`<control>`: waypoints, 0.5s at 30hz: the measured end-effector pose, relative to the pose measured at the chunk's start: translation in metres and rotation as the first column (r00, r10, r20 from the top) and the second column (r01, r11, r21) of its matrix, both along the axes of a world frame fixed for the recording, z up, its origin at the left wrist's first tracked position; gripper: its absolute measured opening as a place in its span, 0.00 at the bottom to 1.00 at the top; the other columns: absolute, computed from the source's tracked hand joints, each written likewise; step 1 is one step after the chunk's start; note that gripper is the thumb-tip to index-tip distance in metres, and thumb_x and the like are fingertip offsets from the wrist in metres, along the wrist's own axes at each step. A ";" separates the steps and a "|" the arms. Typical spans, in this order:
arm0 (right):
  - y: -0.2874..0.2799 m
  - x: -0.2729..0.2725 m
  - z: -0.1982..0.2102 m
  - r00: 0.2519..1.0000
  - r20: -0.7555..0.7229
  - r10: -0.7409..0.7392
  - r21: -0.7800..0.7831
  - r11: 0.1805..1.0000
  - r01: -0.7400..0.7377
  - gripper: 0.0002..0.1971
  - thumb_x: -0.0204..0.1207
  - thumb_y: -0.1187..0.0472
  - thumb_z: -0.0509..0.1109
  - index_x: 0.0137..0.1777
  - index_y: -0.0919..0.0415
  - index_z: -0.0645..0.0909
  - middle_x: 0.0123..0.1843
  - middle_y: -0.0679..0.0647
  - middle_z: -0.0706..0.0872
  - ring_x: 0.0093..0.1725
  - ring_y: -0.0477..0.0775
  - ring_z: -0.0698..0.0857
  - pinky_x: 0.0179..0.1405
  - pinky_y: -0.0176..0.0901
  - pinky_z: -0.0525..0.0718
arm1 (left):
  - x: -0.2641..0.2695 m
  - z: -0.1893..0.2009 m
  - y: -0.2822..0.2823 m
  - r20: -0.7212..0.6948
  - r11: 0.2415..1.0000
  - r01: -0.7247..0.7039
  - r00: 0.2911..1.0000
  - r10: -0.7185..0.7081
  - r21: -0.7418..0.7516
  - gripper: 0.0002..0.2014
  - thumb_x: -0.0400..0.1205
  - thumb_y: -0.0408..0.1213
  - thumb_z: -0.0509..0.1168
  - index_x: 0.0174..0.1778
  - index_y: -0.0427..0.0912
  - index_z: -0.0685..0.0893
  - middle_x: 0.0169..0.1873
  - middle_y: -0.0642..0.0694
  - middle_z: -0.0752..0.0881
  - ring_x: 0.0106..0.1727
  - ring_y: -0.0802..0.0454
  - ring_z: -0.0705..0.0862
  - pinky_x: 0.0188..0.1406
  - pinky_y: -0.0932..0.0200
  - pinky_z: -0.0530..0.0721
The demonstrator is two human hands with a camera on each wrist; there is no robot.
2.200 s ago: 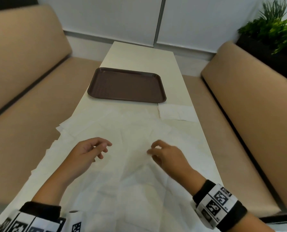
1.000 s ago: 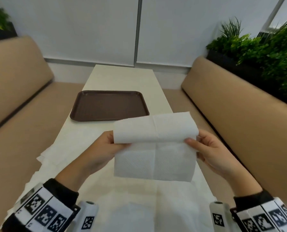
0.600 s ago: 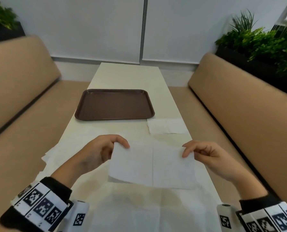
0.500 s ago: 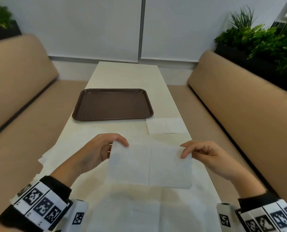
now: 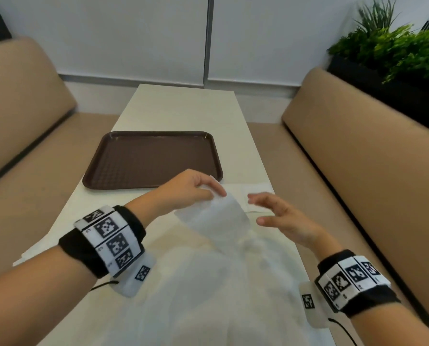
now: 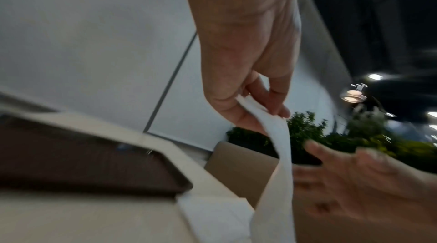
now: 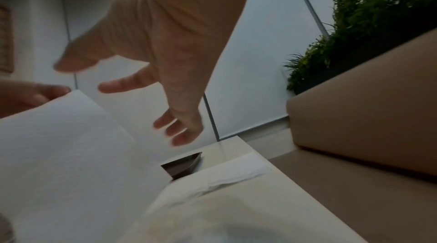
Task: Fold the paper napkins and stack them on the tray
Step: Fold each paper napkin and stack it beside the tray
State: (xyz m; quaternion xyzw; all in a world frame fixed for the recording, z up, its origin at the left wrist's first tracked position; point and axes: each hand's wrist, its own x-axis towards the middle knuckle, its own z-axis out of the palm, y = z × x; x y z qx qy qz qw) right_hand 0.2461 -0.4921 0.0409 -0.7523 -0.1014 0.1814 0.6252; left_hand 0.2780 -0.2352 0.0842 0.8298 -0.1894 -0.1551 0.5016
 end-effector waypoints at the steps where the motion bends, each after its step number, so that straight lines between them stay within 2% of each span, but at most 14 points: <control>1: 0.002 0.007 0.004 0.999 0.029 0.019 -0.033 0.999 -0.018 0.30 0.58 0.52 0.80 0.61 0.39 0.75 0.68 0.37 0.79 0.74 0.39 0.71 0.66 0.36 0.72 | 0.005 0.004 -0.008 0.031 0.996 0.062 0.997 -0.064 0.066 0.16 0.77 0.25 0.64 0.42 0.51 0.91 0.38 0.65 0.87 0.37 0.73 0.82 0.40 0.76 0.75; 3: 0.008 0.021 0.009 0.994 0.091 0.064 -0.116 0.992 -0.053 0.39 0.60 0.57 0.82 0.67 0.38 0.63 0.66 0.41 0.82 0.75 0.39 0.71 0.73 0.40 0.67 | 0.015 0.018 -0.024 0.094 0.970 0.157 0.980 -0.177 0.186 0.16 0.76 0.26 0.64 0.42 0.53 0.91 0.39 0.63 0.87 0.39 0.71 0.81 0.36 0.78 0.75; 5: 0.009 0.035 0.011 0.990 0.104 0.093 -0.154 0.985 -0.077 0.39 0.66 0.65 0.81 0.69 0.43 0.63 0.57 0.53 0.88 0.68 0.48 0.80 0.73 0.48 0.73 | 0.026 0.027 -0.034 0.146 0.969 0.158 0.972 -0.186 0.188 0.17 0.75 0.26 0.64 0.42 0.55 0.90 0.45 0.56 0.88 0.44 0.63 0.83 0.41 0.70 0.79; 7: 0.002 0.046 0.014 0.995 0.067 0.072 -0.143 0.988 -0.062 0.33 0.70 0.70 0.78 0.69 0.47 0.67 0.50 0.58 0.90 0.57 0.57 0.86 0.64 0.55 0.82 | 0.040 0.027 -0.034 0.119 0.997 0.041 0.992 -0.049 0.071 0.17 0.76 0.25 0.63 0.43 0.53 0.91 0.45 0.54 0.89 0.46 0.57 0.84 0.45 0.65 0.80; 9: -0.013 0.058 0.010 1.000 0.009 0.018 -0.133 0.991 -0.016 0.30 0.72 0.70 0.76 0.68 0.48 0.69 0.51 0.59 0.89 0.50 0.58 0.88 0.52 0.52 0.87 | 0.061 0.011 -0.027 0.050 0.995 -0.103 0.993 0.103 -0.014 0.15 0.77 0.26 0.65 0.48 0.51 0.90 0.36 0.59 0.88 0.39 0.58 0.84 0.40 0.68 0.79; 10: -0.023 0.064 0.005 1.000 -0.018 -0.019 -0.121 0.992 0.017 0.29 0.71 0.69 0.77 0.67 0.46 0.71 0.54 0.59 0.87 0.48 0.57 0.88 0.47 0.48 0.87 | 0.069 -0.001 -0.024 0.006 0.989 -0.146 0.989 0.146 -0.034 0.15 0.76 0.28 0.66 0.50 0.52 0.90 0.34 0.58 0.87 0.37 0.57 0.83 0.42 0.68 0.81; 11: -0.031 0.070 -0.001 0.997 -0.040 -0.071 -0.094 0.993 0.067 0.30 0.69 0.68 0.79 0.65 0.44 0.72 0.57 0.60 0.85 0.48 0.56 0.88 0.43 0.45 0.87 | 0.076 -0.013 -0.023 -0.046 0.984 -0.170 0.985 0.168 -0.045 0.16 0.75 0.29 0.68 0.51 0.55 0.89 0.39 0.52 0.87 0.41 0.53 0.83 0.50 0.60 0.83; 12: -0.037 0.077 -0.008 0.989 -0.053 -0.135 -0.063 0.989 0.131 0.30 0.66 0.66 0.80 0.63 0.44 0.73 0.58 0.62 0.84 0.47 0.56 0.88 0.41 0.46 0.87 | 0.082 -0.028 -0.022 -0.095 0.980 -0.192 0.978 0.186 -0.050 0.17 0.74 0.29 0.69 0.52 0.56 0.88 0.47 0.45 0.87 0.46 0.46 0.84 0.58 0.49 0.83; 13: -0.042 0.084 -0.016 0.976 -0.056 -0.208 -0.032 0.978 0.207 0.31 0.64 0.66 0.81 0.63 0.45 0.73 0.56 0.63 0.83 0.45 0.56 0.88 0.40 0.47 0.87 | 0.085 -0.041 -0.024 -0.134 0.974 -0.216 0.969 0.206 -0.065 0.19 0.75 0.27 0.69 0.55 0.55 0.87 0.54 0.39 0.86 0.52 0.42 0.84 0.63 0.43 0.80; 15: -0.046 0.097 -0.031 0.927 -0.041 -0.374 -0.017 0.927 0.374 0.28 0.71 0.69 0.77 0.66 0.51 0.68 0.48 0.62 0.86 0.38 0.56 0.87 0.34 0.44 0.86 | 0.092 -0.070 -0.031 -0.193 0.946 -0.307 0.939 0.283 -0.106 0.19 0.76 0.22 0.68 0.58 0.48 0.85 0.59 0.37 0.84 0.59 0.41 0.83 0.67 0.45 0.79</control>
